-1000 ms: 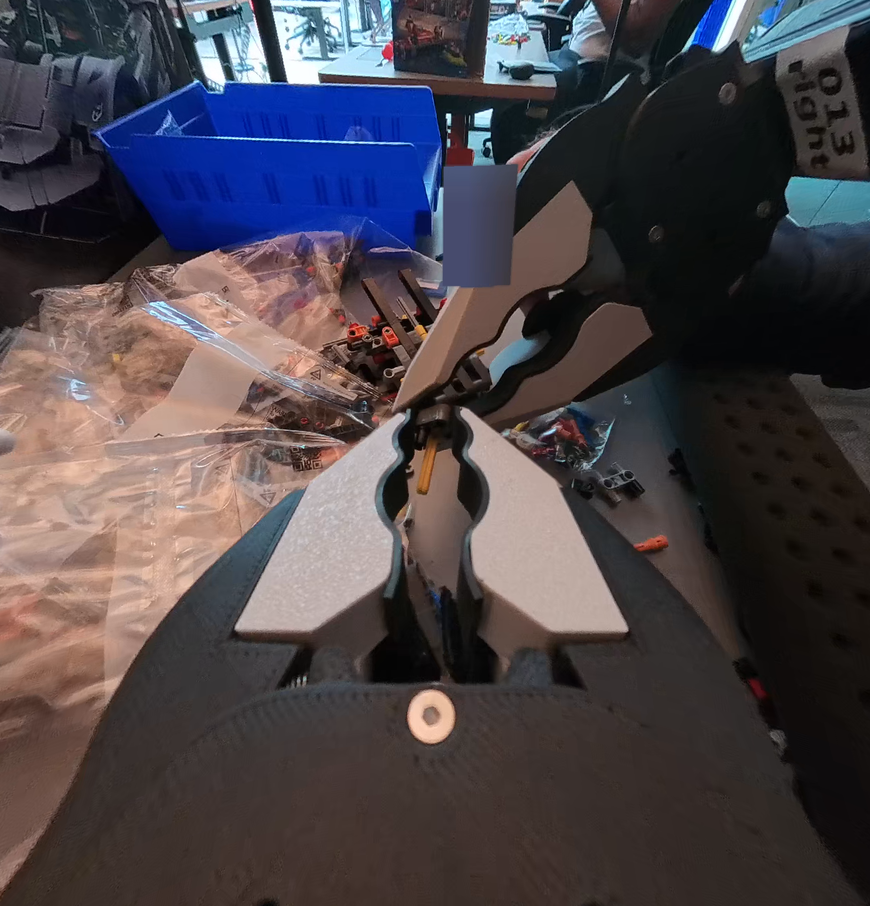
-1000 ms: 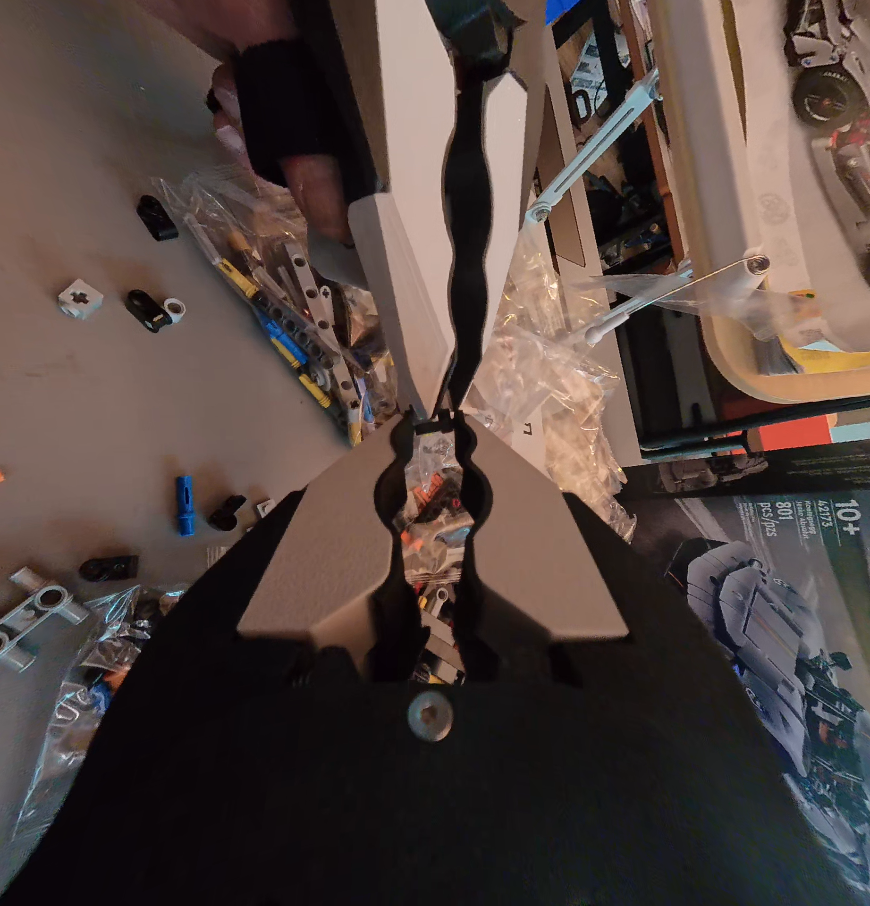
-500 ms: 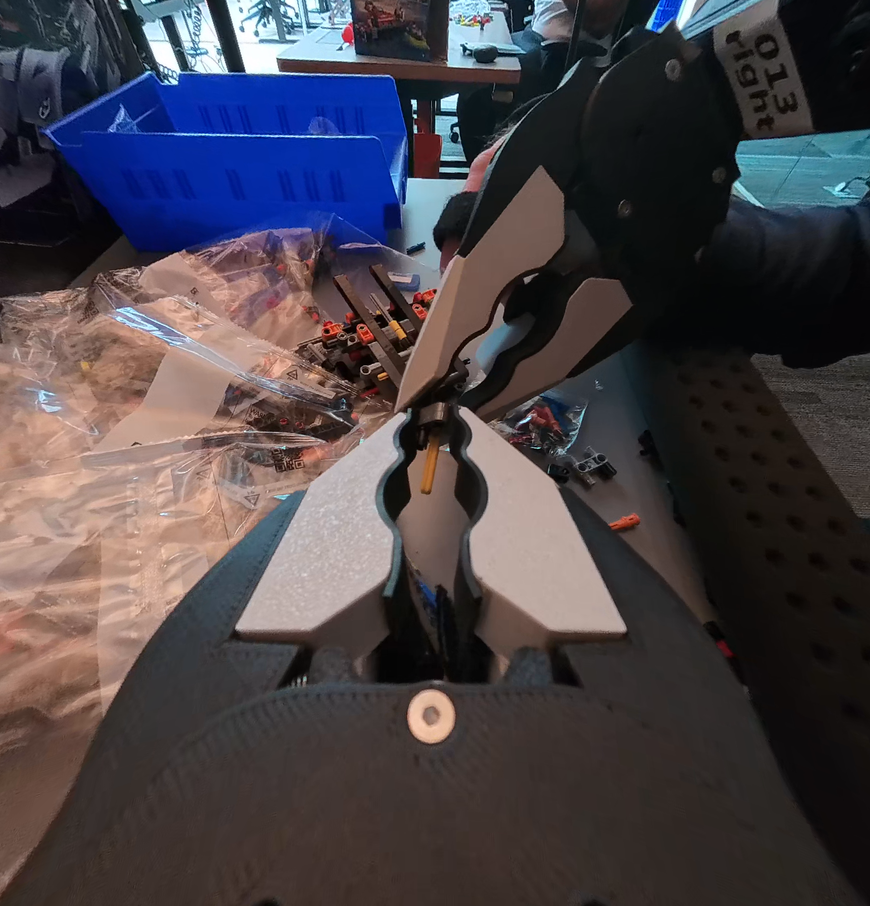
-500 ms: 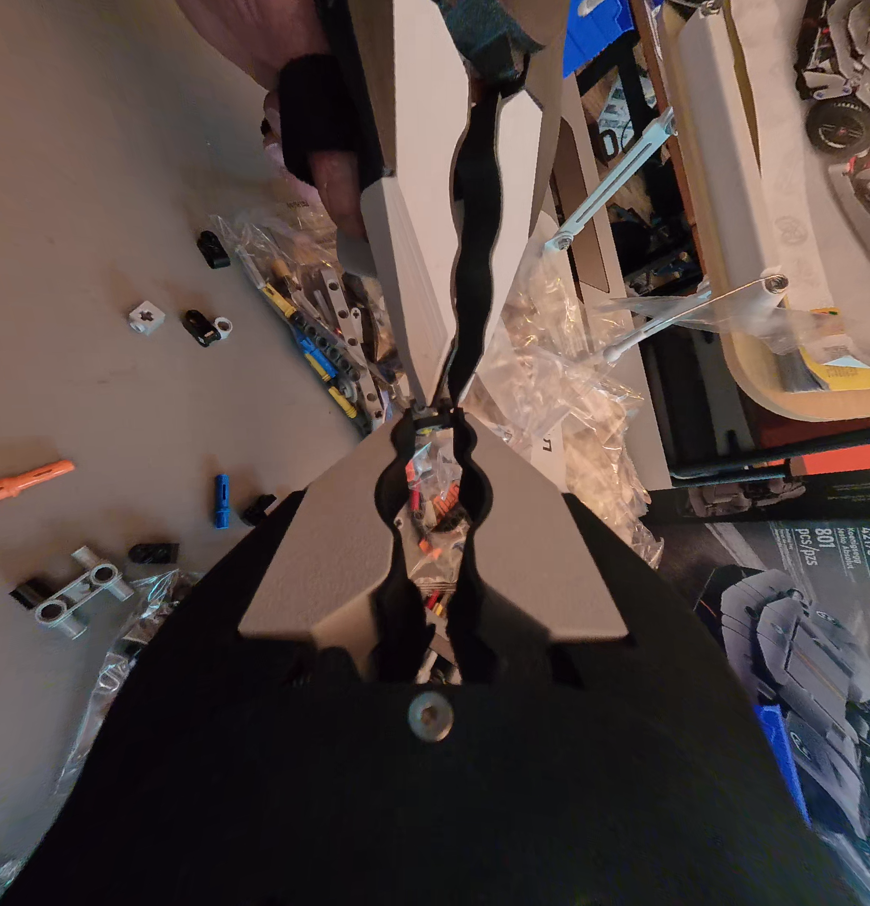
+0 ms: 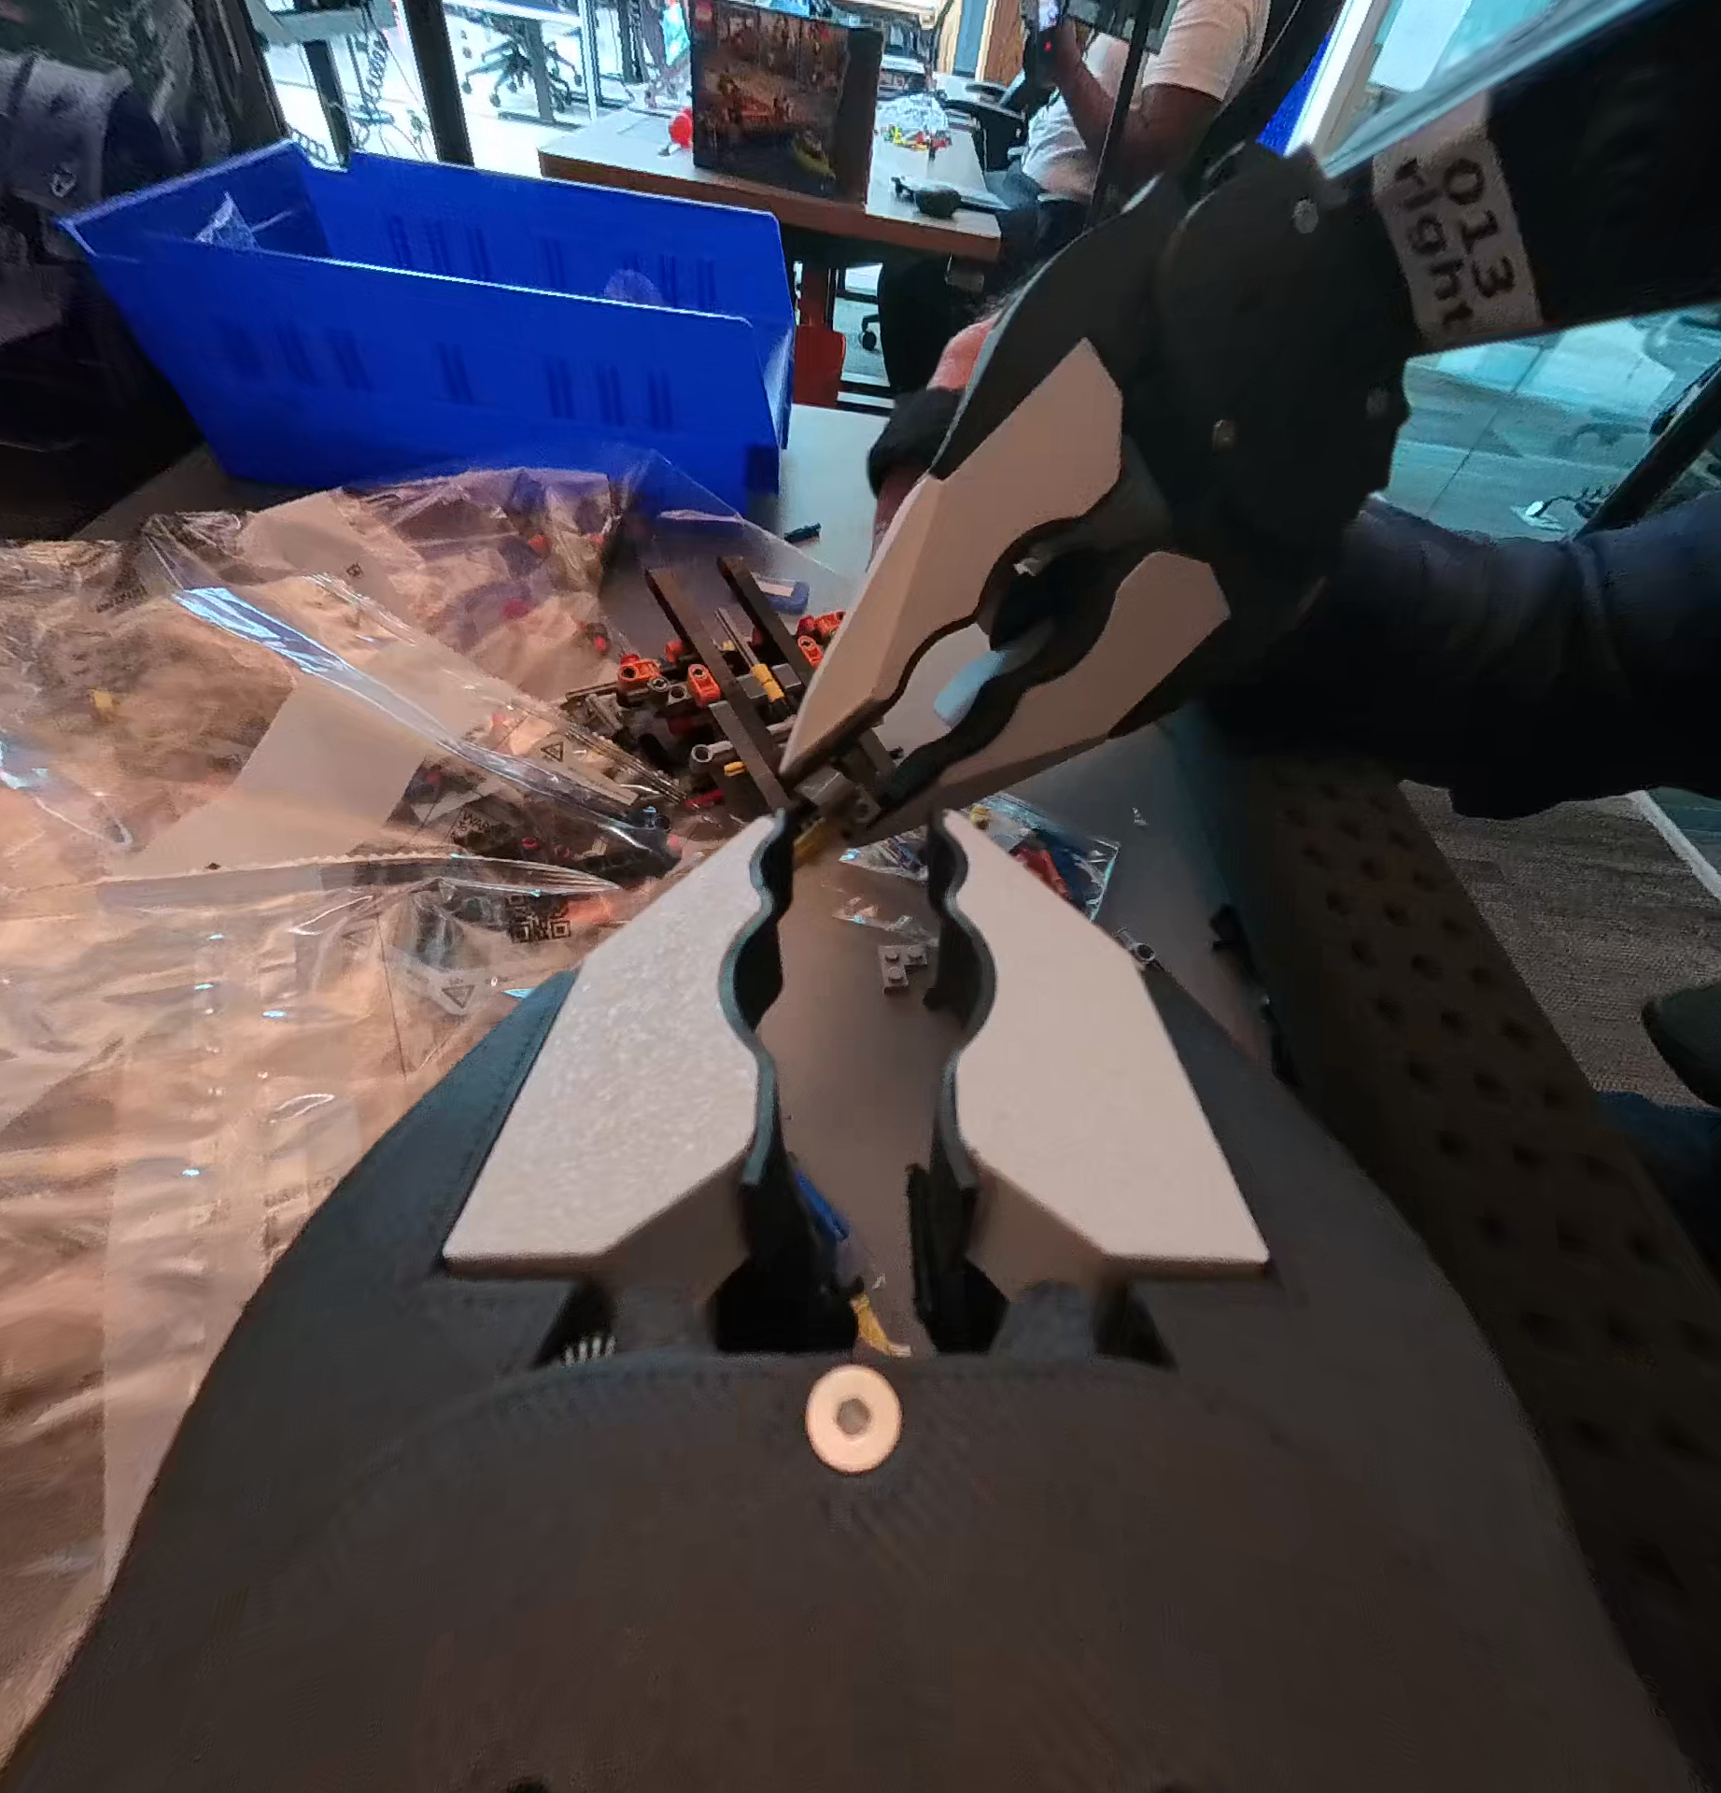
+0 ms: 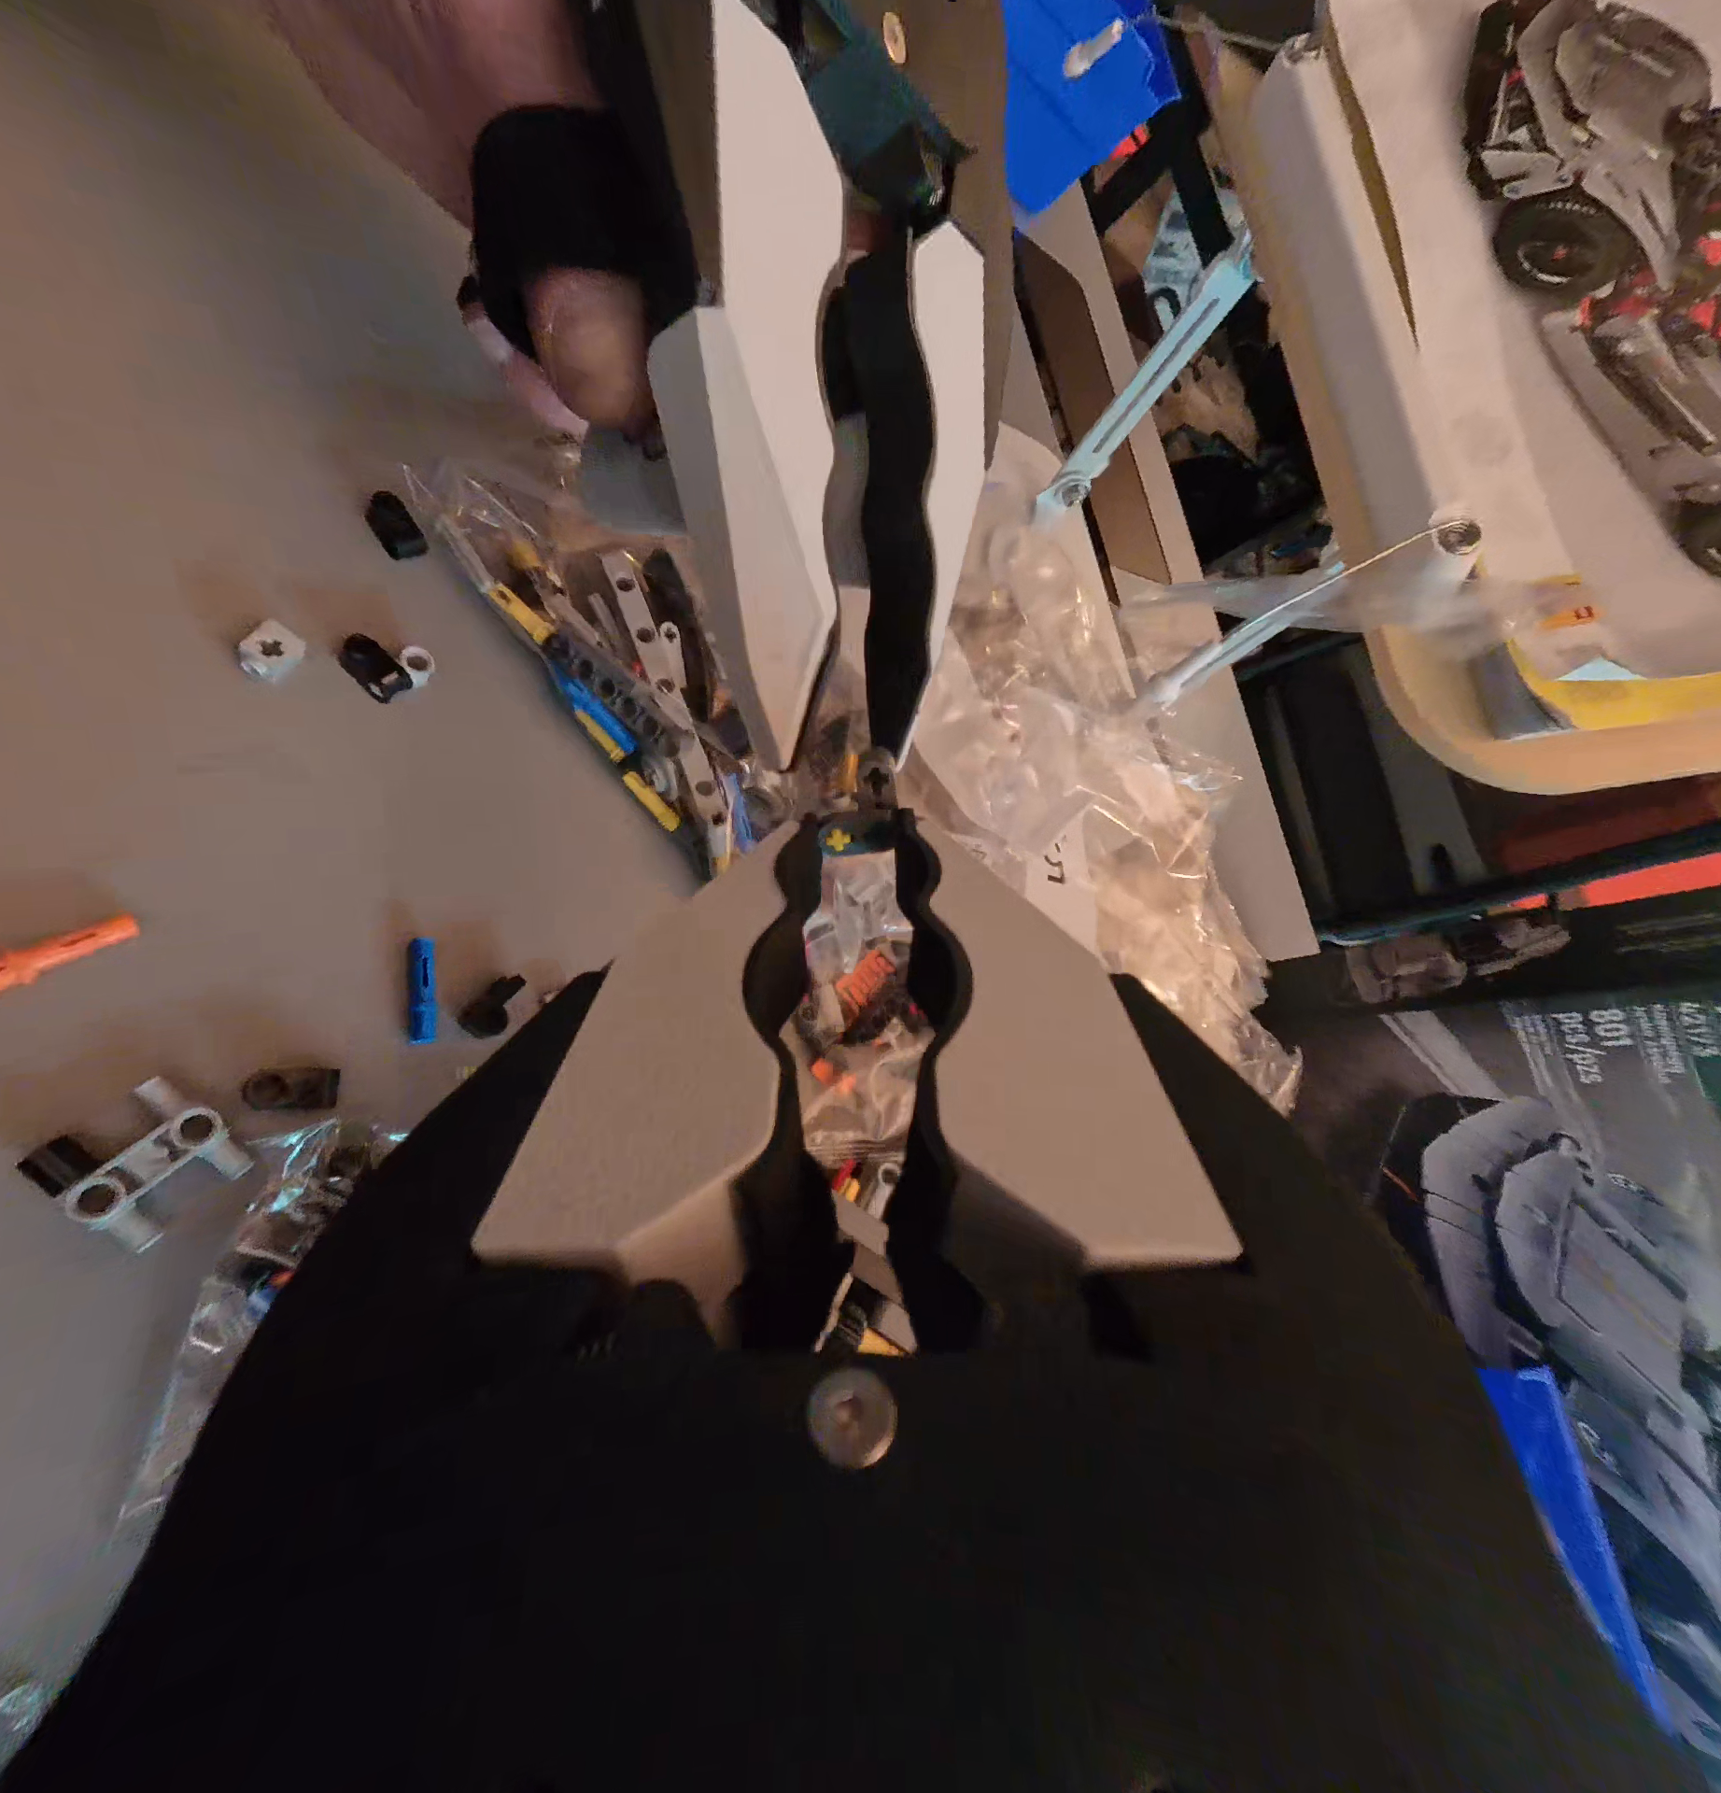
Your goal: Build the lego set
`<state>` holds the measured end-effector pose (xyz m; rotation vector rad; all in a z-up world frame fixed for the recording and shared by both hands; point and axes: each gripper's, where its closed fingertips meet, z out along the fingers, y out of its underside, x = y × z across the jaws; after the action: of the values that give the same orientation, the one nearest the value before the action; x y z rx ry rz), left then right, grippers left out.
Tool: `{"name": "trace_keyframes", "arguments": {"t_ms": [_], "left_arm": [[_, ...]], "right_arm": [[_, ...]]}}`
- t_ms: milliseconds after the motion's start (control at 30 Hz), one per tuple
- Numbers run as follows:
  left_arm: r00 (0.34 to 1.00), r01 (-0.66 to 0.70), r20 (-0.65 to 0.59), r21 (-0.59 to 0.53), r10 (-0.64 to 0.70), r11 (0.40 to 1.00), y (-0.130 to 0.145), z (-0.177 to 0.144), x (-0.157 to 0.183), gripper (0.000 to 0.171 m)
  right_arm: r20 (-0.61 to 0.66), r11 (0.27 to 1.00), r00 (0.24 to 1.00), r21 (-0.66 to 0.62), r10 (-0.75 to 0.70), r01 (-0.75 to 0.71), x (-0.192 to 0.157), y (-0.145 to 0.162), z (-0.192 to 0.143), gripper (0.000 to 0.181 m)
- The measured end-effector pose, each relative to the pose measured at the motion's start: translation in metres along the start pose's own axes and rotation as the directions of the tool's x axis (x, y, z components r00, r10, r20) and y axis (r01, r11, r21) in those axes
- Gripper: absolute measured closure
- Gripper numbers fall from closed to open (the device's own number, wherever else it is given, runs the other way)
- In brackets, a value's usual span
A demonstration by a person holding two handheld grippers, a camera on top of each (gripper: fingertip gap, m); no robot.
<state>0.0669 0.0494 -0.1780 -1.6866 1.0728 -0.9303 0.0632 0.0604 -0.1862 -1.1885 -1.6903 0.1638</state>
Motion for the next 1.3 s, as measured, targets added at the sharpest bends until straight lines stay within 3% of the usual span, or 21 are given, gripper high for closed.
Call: {"name": "trace_keyframes", "arguments": {"t_ms": [200,400,600,700,900,1233,1300], "left_arm": [[0.999,0.043,0.004,0.012,-0.043,0.999,0.002,0.002,-0.004,0.134],[0.996,0.082,-0.018,0.045,-0.082,0.996,-0.002,-0.001,-0.005,0.139],[0.985,0.142,-0.108,0.058,-0.135,0.988,0.000,-0.002,0.002,0.136],[0.990,0.123,-0.077,0.058,-0.119,0.991,0.000,-0.002,-0.002,0.136],[0.984,-0.086,0.157,-0.014,0.087,0.996,-0.001,0.002,-0.015,0.152],[0.987,-0.022,0.160,0.009,0.020,1.000,-0.002,0.000,-0.020,0.157],[0.988,-0.013,0.154,0.009,0.011,1.000,-0.002,0.000,-0.019,0.165]], "right_arm": [[-0.026,1.000,0.999,-0.007,-0.027,0.027,0.000,-0.001,0.003,0.169],[-0.064,0.997,0.995,0.014,-0.071,0.072,0.000,-0.011,0.002,0.169],[-0.023,0.994,0.996,0.068,-0.082,0.084,-0.006,-0.016,-0.001,0.169],[-0.037,0.996,0.996,0.045,-0.080,0.081,-0.003,-0.014,-0.001,0.169],[-0.105,0.994,0.990,-0.073,-0.094,0.086,0.006,0.000,0.006,0.169],[-0.186,0.963,0.955,-0.180,-0.233,0.200,0.009,0.001,0.009,0.169],[-0.203,0.954,0.945,-0.207,-0.258,0.216,0.011,0.001,0.009,0.169]]}}
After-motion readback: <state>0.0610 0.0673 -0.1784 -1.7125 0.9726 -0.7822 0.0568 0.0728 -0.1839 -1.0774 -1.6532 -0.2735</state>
